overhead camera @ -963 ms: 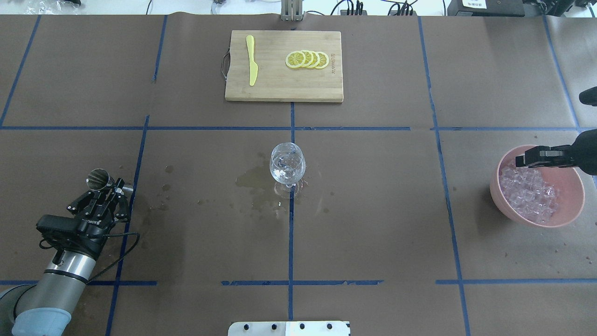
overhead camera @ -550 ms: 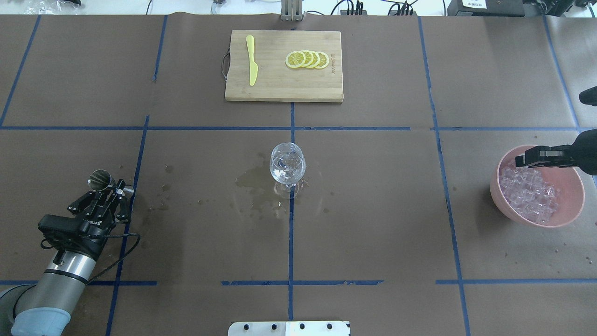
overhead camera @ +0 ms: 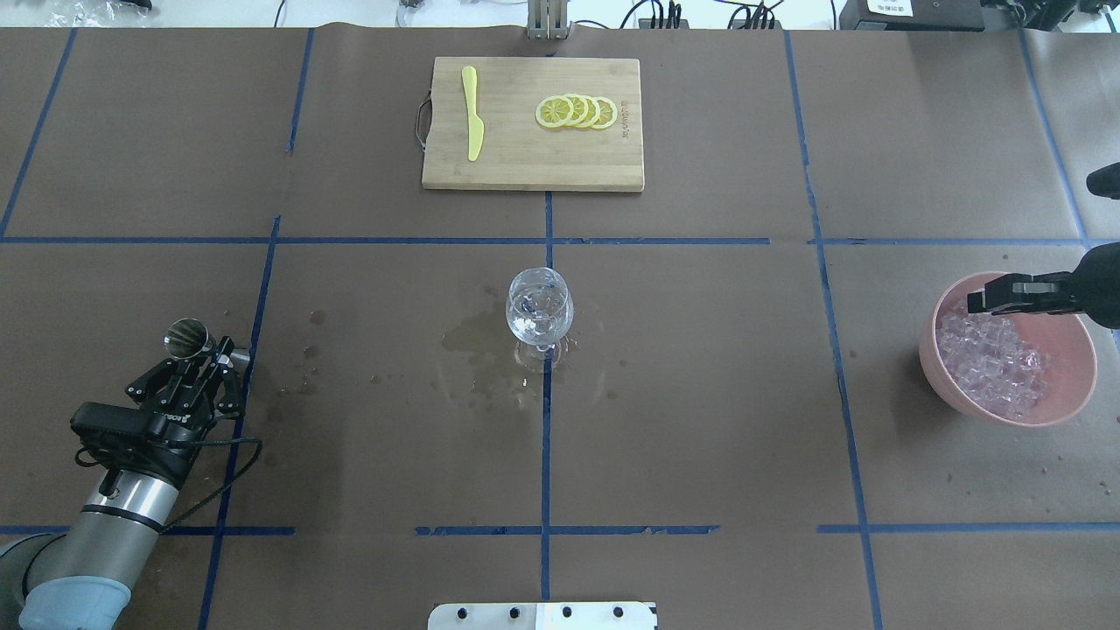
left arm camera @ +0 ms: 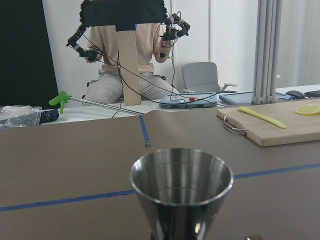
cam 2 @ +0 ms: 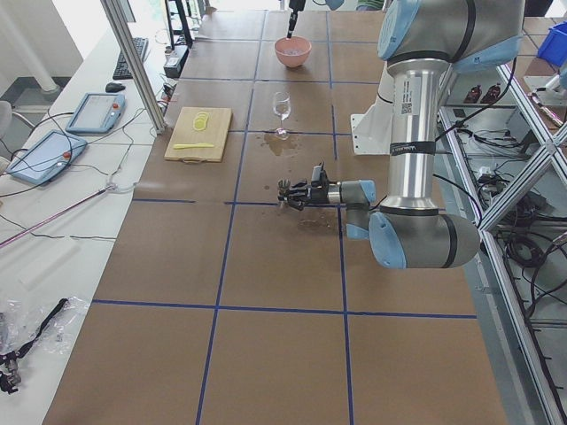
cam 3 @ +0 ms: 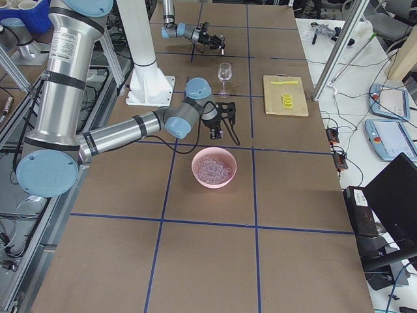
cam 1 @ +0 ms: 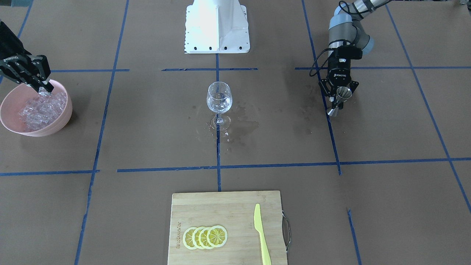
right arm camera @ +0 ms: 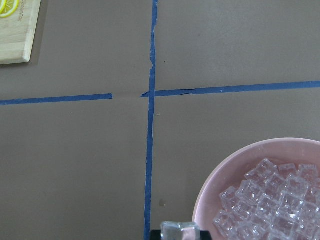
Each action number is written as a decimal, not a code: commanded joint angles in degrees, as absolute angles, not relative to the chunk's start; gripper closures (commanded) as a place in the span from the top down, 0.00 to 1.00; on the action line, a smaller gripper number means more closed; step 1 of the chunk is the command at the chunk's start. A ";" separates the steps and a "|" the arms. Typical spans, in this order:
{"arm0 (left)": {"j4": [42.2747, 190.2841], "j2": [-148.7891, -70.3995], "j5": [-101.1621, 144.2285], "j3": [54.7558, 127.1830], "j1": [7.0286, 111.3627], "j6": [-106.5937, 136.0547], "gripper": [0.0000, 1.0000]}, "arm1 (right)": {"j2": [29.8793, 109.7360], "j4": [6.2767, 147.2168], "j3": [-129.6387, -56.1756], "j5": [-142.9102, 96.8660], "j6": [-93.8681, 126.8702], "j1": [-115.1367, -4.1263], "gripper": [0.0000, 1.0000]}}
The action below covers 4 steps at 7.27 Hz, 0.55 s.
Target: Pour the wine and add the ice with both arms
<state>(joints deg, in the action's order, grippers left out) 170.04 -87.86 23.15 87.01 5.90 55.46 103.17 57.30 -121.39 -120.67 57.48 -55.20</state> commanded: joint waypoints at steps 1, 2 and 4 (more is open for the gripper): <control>169.98 -87.71 23.55 87.01 5.98 55.46 0.21 | 103.18 57.30 -121.46 -120.67 57.48 -55.20 0.00; 169.98 -87.63 23.64 87.01 6.06 55.46 0.31 | 103.10 57.30 -121.46 -120.67 57.57 -55.20 0.00; 169.98 -87.36 24.08 87.01 6.24 54.50 0.49 | 103.18 57.30 -121.81 -120.67 57.57 -55.20 0.00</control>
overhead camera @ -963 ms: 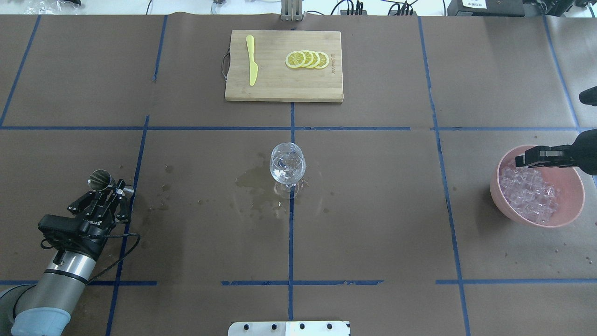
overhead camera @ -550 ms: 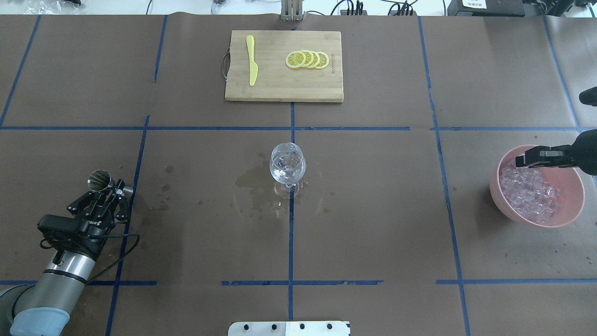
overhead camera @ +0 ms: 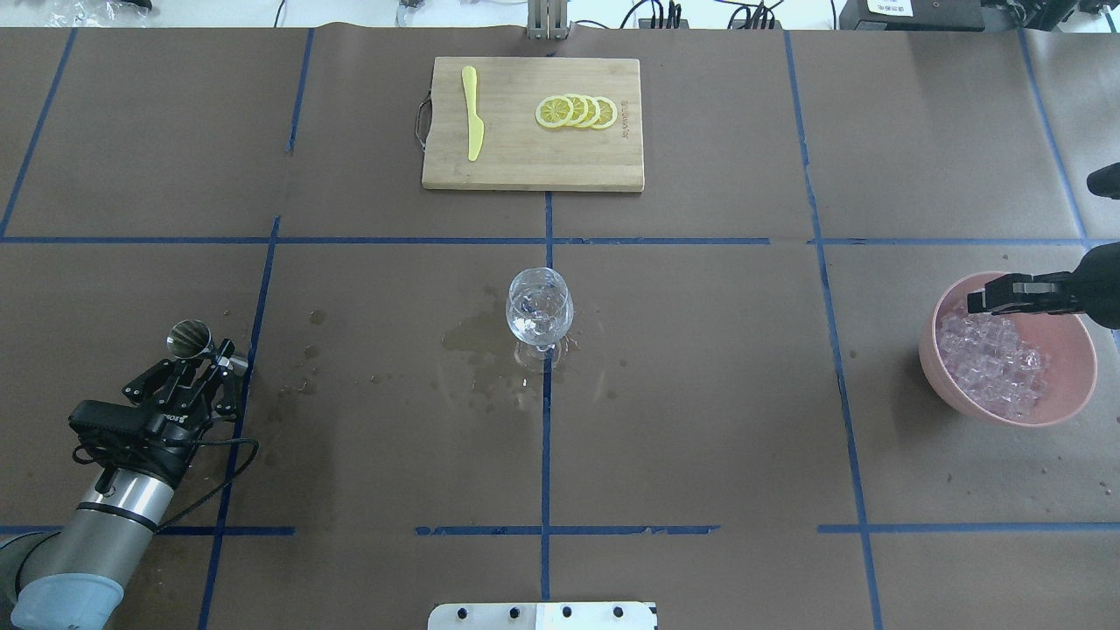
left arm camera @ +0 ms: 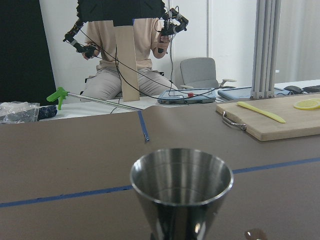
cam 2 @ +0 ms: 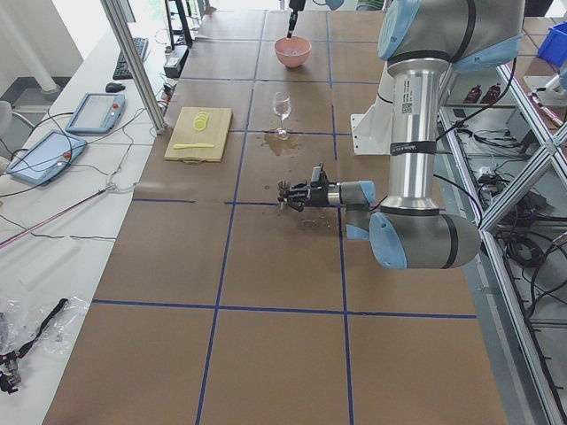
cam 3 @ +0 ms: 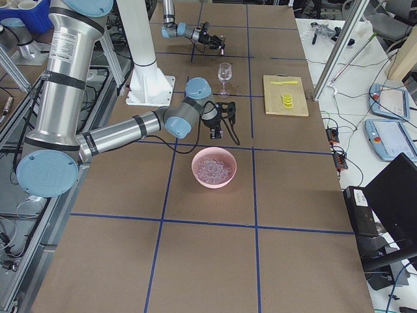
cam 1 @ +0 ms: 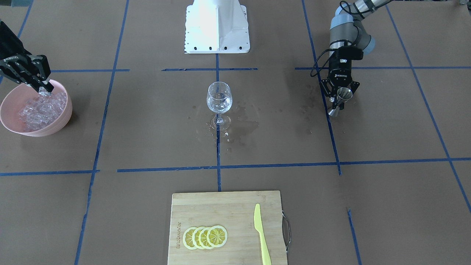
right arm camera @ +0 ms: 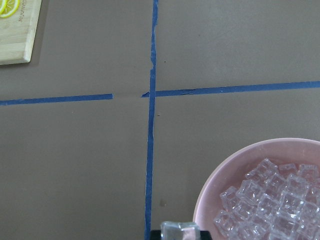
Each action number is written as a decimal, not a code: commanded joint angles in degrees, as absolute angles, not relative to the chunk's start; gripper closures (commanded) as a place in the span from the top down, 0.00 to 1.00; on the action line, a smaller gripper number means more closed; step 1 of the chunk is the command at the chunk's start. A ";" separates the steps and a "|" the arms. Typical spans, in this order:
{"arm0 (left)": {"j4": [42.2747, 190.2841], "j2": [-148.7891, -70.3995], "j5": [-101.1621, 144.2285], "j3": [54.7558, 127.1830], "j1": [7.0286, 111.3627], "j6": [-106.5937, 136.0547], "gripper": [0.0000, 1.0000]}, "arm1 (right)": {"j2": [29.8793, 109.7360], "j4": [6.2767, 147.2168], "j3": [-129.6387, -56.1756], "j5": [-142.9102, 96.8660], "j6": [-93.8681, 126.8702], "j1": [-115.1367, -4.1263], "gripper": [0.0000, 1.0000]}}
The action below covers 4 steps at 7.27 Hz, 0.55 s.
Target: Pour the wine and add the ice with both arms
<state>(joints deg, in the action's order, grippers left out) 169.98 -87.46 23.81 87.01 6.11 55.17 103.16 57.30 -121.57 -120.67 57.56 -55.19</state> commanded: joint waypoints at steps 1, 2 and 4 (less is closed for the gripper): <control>170.07 -87.36 24.17 87.10 6.33 54.14 0.55 | 103.10 57.30 -122.25 -120.67 58.61 -55.11 0.00; 170.07 -87.36 24.26 87.10 6.33 54.14 0.58 | 102.40 57.30 -122.34 -120.85 58.80 -55.11 0.00; 170.07 -87.36 25.48 87.19 6.50 53.88 0.96 | 100.13 57.30 -122.70 -124.07 61.16 -55.11 0.00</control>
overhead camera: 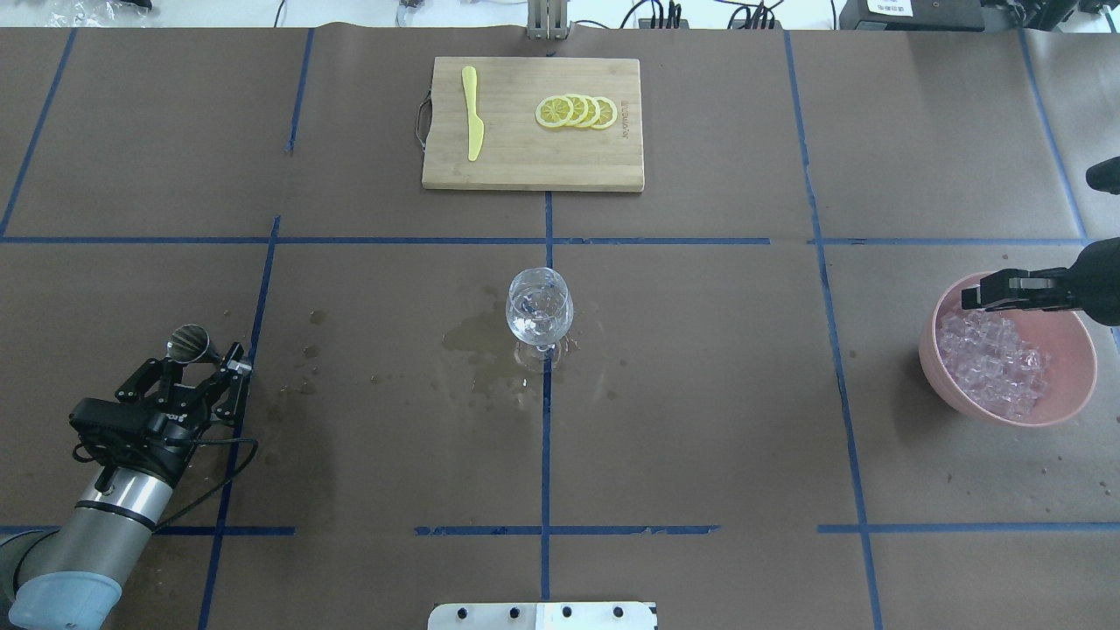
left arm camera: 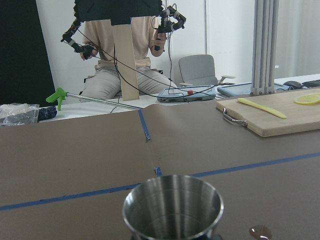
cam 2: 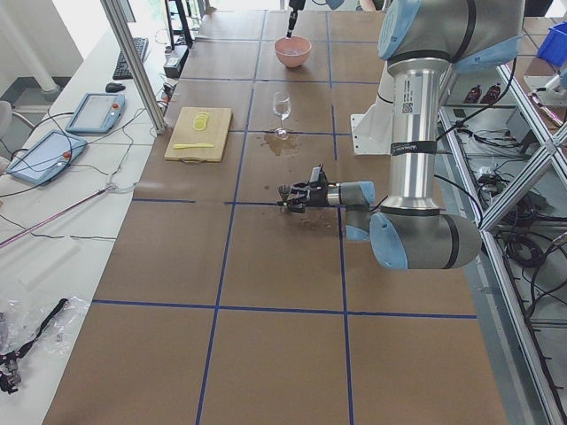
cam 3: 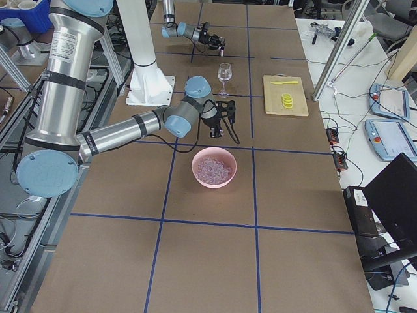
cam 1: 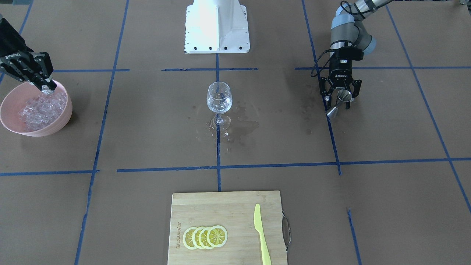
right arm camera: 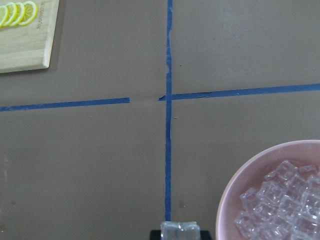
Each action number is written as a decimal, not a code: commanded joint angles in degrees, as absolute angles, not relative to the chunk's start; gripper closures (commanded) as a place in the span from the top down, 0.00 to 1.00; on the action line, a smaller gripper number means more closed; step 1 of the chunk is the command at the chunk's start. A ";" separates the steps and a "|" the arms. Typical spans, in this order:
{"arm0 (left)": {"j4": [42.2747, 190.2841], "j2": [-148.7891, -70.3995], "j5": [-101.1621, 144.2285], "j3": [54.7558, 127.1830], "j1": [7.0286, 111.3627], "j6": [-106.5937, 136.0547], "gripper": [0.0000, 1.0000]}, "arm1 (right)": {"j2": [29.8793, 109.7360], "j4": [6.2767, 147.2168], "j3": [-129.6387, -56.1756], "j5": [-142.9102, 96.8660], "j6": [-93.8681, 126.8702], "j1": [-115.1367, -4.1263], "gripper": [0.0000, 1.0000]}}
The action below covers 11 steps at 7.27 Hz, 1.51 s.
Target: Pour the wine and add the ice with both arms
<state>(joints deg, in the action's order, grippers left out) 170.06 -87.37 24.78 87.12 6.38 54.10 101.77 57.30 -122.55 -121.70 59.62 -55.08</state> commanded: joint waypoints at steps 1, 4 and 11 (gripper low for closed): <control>170.33 -86.67 27.40 88.06 6.59 53.79 0.99 | 97.93 57.39 -122.61 -125.58 64.22 -55.11 0.00; 170.33 -82.63 33.91 92.02 7.29 53.88 1.00 | 91.69 57.57 -122.43 -125.86 71.26 -53.97 0.00; 158.82 -69.19 54.89 107.44 7.38 62.35 1.00 | 74.48 58.27 -118.32 -121.39 82.09 -45.45 0.00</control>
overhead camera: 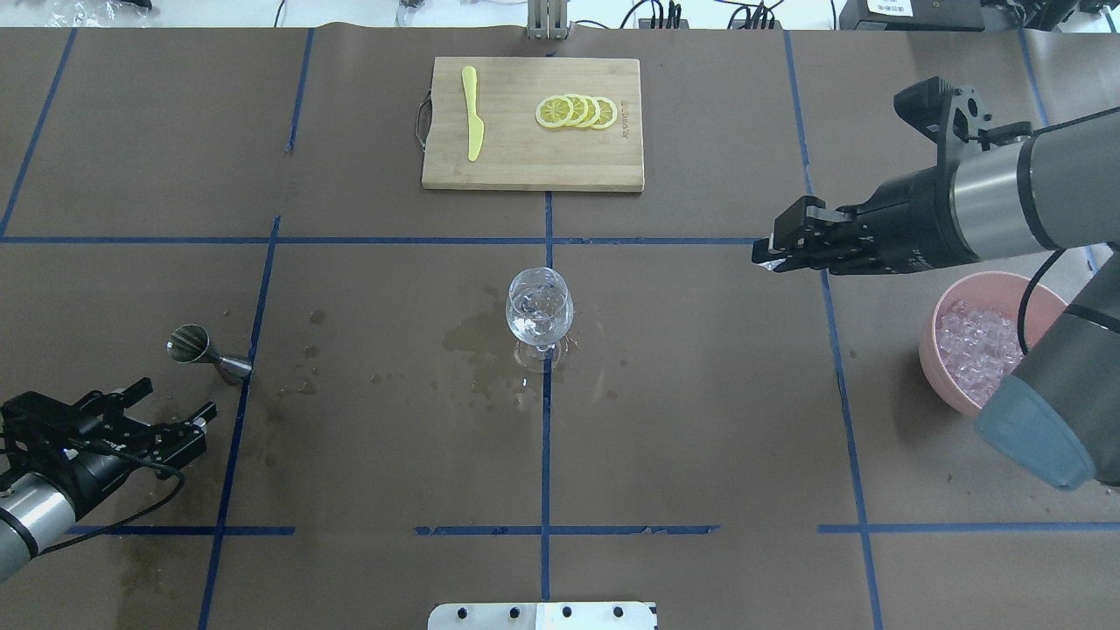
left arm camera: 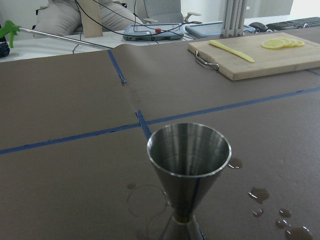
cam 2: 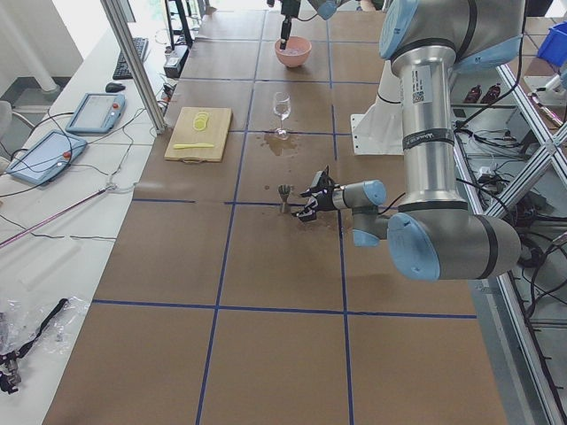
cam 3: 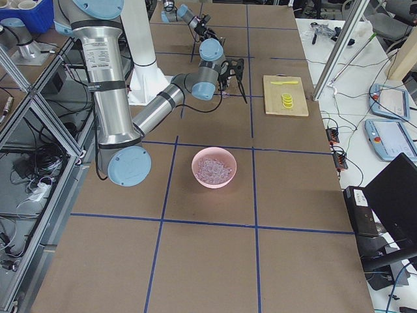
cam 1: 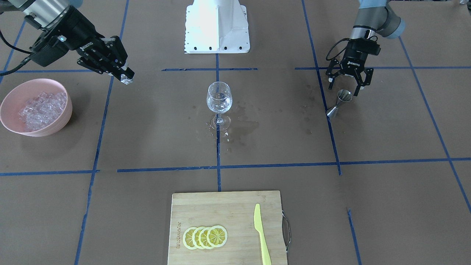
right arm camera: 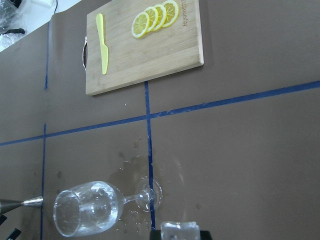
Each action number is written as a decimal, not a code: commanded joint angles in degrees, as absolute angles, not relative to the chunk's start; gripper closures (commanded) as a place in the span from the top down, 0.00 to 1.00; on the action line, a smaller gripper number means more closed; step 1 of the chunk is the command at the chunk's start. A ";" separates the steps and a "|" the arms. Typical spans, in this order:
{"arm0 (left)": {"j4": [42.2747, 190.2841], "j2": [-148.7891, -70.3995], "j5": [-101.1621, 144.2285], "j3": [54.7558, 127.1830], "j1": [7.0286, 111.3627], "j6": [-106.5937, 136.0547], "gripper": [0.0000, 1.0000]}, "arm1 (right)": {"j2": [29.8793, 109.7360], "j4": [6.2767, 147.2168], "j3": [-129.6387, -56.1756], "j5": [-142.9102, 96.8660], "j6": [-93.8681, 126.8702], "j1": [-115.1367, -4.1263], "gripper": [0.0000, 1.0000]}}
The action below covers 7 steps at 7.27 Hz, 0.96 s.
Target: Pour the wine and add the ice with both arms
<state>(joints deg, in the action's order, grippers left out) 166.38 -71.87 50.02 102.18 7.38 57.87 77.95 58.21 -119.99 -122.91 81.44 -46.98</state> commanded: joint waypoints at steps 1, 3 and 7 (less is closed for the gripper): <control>151.42 -66.82 59.63 113.23 7.38 66.40 1.00 | 71.83 58.27 -116.73 -121.12 82.26 -44.92 0.00; 149.94 -63.11 67.72 117.50 7.29 70.20 1.00 | 66.30 58.36 -114.27 -120.07 85.86 -43.52 0.00; 148.72 -63.28 88.98 119.62 18.25 72.25 1.00 | 59.86 63.01 -112.24 -108.82 86.66 -32.37 0.00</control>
<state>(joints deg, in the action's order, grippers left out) 149.42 -63.22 82.19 119.13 13.90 72.12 61.25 61.35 -112.54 -111.45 86.58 -35.55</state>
